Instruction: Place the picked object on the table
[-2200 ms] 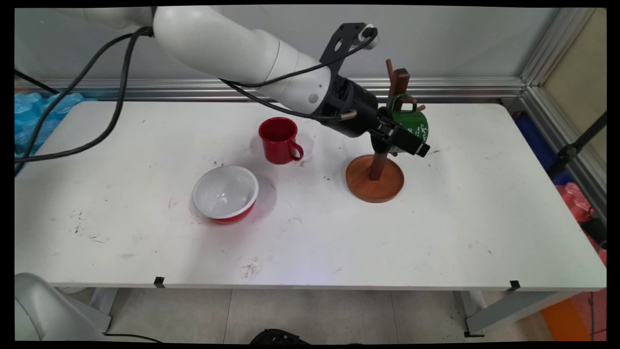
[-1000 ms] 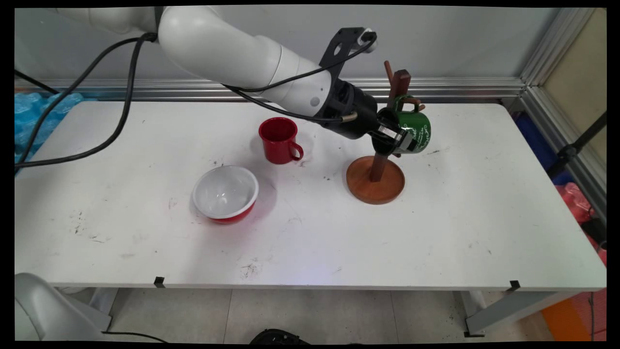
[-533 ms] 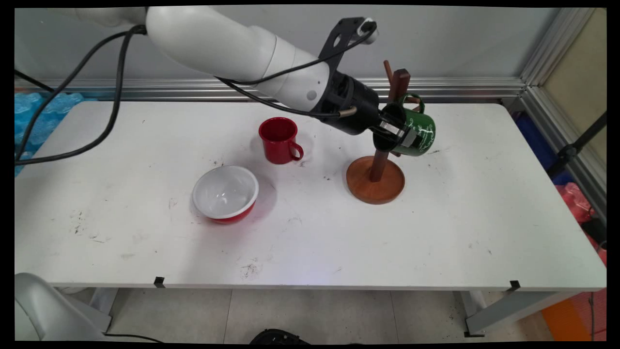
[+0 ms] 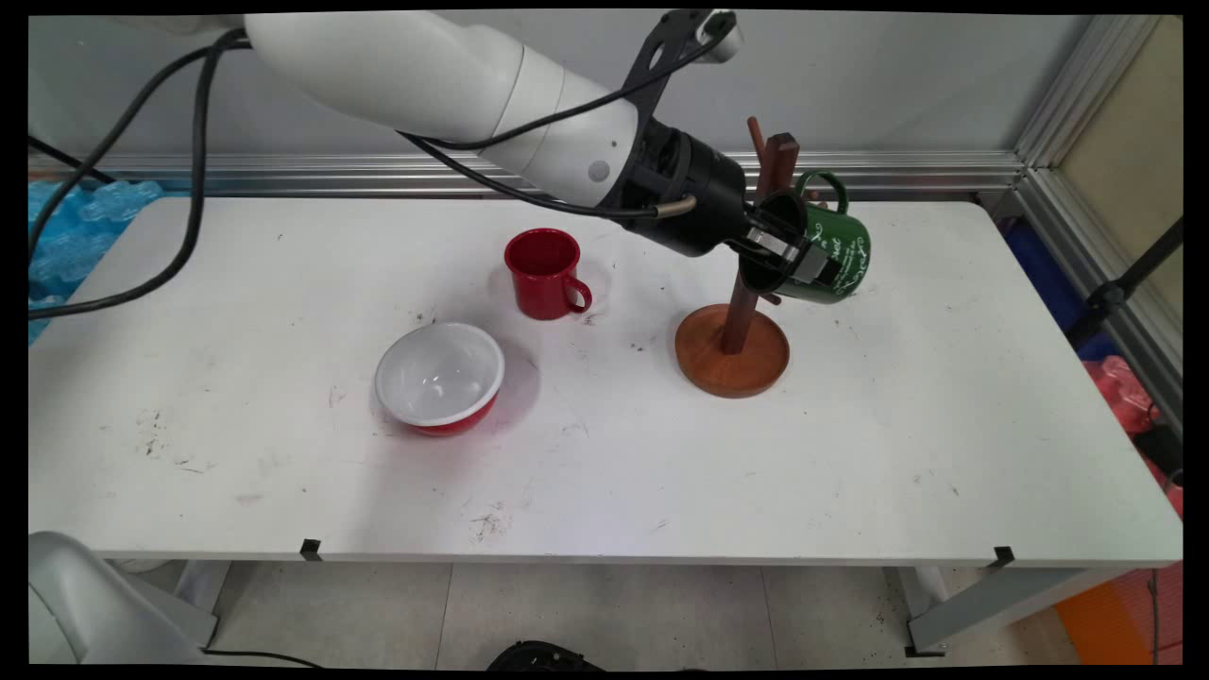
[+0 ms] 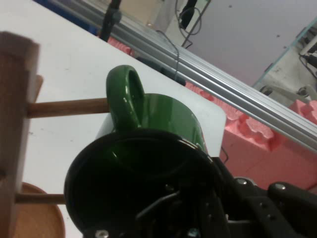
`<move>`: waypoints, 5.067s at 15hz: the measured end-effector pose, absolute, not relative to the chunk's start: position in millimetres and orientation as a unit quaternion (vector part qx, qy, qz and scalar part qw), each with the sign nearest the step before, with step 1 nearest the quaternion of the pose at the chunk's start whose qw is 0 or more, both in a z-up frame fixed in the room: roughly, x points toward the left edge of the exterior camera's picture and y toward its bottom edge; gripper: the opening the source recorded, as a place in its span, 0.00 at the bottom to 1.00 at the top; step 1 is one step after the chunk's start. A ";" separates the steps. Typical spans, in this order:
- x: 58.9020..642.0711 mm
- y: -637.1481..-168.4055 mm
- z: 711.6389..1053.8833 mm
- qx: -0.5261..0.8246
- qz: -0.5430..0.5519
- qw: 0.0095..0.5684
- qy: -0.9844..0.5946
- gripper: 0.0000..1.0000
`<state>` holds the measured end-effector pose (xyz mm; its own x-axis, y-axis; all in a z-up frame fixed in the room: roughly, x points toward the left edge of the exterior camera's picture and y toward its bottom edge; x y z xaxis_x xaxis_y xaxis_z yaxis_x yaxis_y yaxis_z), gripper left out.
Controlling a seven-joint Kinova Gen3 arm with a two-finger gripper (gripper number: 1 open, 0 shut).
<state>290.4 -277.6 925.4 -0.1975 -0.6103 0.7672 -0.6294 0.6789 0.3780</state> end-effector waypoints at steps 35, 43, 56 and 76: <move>333.5 -230.5 968.6 0.327 0.121 0.216 -0.912 0.00; 316.1 -241.9 924.8 0.315 0.128 0.118 -0.933 0.00; 289.5 -270.2 854.9 0.319 0.098 0.010 -0.943 0.00; 246.2 -316.1 811.1 0.342 0.052 -0.060 -0.936 1.00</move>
